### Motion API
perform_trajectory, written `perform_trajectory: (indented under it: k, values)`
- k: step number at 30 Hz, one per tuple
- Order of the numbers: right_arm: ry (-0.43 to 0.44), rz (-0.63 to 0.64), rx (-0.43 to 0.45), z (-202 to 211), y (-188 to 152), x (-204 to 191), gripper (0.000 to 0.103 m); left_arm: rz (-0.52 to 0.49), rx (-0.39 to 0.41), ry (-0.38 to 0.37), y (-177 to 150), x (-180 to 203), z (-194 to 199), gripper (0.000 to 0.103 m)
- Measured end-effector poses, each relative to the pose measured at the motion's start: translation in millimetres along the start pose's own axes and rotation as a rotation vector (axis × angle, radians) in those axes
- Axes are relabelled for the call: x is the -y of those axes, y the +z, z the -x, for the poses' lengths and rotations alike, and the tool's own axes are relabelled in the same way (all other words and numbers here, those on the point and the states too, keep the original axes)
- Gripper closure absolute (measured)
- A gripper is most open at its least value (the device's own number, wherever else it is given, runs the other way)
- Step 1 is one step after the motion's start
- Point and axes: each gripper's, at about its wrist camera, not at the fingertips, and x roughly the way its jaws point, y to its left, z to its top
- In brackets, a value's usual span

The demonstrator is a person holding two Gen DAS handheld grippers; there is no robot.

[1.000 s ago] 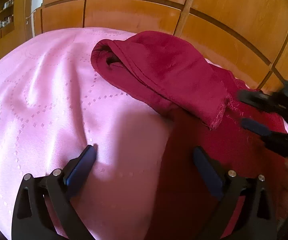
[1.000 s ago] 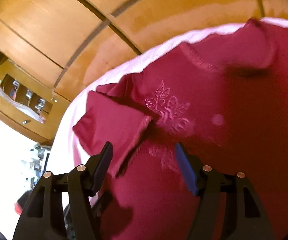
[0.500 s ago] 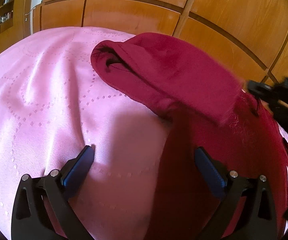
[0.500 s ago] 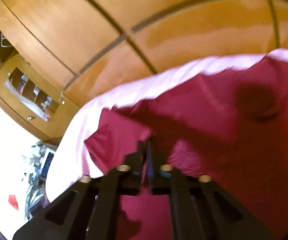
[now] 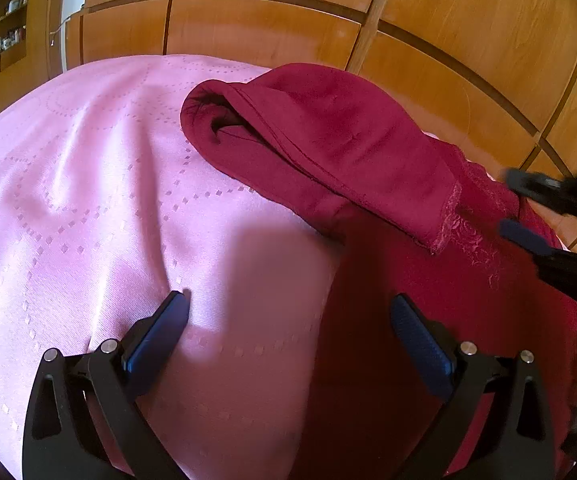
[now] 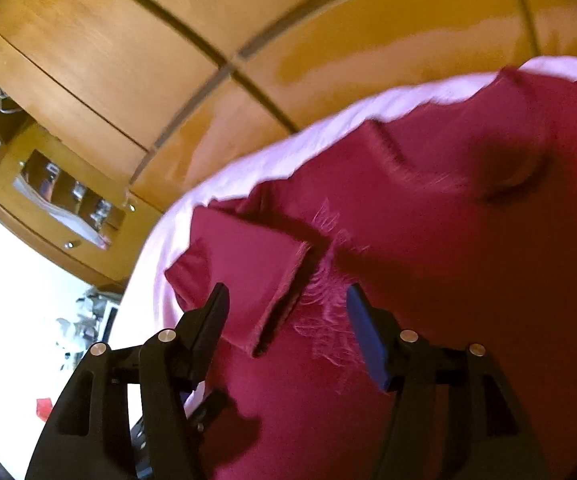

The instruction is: Fold small clothes

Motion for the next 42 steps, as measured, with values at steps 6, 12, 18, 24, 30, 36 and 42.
perform_trajectory:
  k: [6,12,18,24,30,36,42]
  values:
    - [0.022,-0.009,-0.084,-54,4,-11,0.098,-0.013,0.000,0.018,0,3,-3,0.003]
    - [0.012,0.113,-0.001,-6,10,-31,0.098,-0.007,0.003,0.008,0,1,-3,0.003]
    - [-0.131,0.110,0.184,85,18,6,0.098,-0.004,0.003,0.002,-1,-2,-2,0.003]
    - [-0.240,0.009,0.210,106,20,71,0.098,-0.012,-0.008,0.017,1,1,-3,0.003]
    - [-0.312,-0.045,0.193,89,9,109,0.098,-0.059,-0.084,0.095,13,17,-8,0.002]
    - [-0.297,-0.058,0.204,87,1,115,0.098,-0.029,-0.115,0.145,58,19,-31,0.002]
    - [-0.323,0.027,0.283,114,11,94,0.098,0.198,-0.071,0.170,76,-21,-39,0.003]
